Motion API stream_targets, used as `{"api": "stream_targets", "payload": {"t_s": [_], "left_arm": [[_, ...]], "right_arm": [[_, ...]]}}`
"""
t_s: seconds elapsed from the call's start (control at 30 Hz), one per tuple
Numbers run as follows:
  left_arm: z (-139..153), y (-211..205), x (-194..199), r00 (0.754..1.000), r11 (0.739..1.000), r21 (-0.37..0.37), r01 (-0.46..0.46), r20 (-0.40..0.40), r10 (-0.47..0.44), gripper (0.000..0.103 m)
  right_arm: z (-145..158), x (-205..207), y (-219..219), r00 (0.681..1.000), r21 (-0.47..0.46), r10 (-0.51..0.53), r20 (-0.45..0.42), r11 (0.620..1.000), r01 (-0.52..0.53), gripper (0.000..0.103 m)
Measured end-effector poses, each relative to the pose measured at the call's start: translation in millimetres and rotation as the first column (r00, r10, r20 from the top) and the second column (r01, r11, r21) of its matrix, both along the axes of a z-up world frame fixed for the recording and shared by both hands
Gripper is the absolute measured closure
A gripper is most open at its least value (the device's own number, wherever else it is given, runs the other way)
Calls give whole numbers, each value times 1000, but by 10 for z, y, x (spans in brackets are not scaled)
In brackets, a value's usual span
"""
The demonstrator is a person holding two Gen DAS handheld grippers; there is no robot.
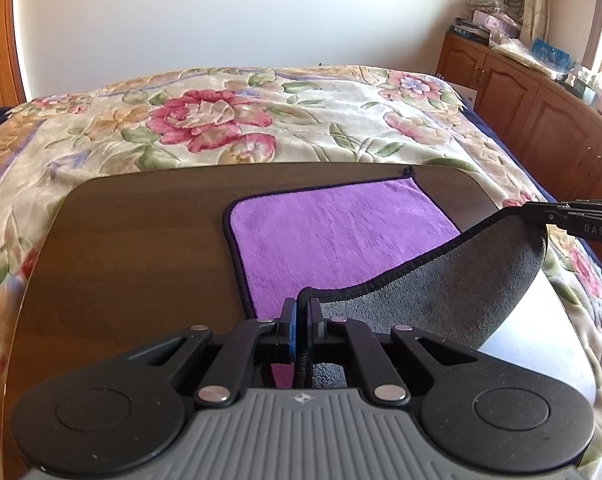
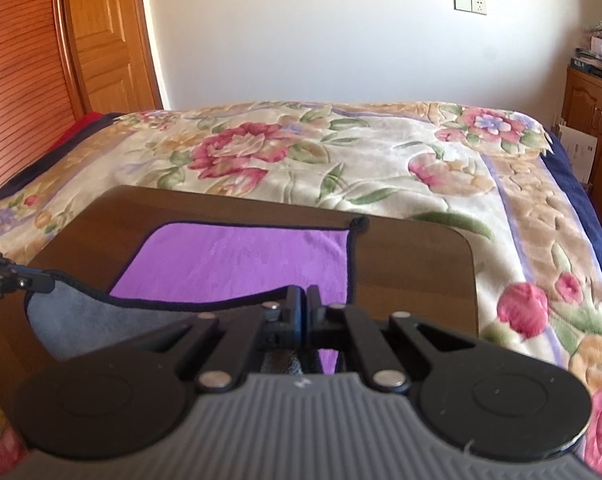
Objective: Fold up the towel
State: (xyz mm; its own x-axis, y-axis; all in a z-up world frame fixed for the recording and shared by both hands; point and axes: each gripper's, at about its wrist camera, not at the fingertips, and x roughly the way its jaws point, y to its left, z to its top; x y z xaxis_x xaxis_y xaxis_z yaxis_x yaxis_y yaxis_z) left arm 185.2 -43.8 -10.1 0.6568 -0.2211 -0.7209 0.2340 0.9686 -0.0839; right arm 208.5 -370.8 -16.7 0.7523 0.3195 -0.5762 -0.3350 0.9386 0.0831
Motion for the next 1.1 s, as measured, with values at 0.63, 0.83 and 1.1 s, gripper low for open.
{"api": "stream_targets", "payload": {"t_s": [0.63,0.83,1.1], "left_arm": [[-21,55,538,1000,1000,-2,-1,11,1,102],[-40,73,622,1000,1000,-11,-7,15,7,102],[-56,42,741,1000,1000,-3,-1,22,1,102]], "right_arm": [[-13,370,48,999,2,19,33,1000,-19,100],[-26,443,47,999,13,16,43,1000,-16,100],[-10,537,84,998,6,23,66,1000,-23,100]]}}
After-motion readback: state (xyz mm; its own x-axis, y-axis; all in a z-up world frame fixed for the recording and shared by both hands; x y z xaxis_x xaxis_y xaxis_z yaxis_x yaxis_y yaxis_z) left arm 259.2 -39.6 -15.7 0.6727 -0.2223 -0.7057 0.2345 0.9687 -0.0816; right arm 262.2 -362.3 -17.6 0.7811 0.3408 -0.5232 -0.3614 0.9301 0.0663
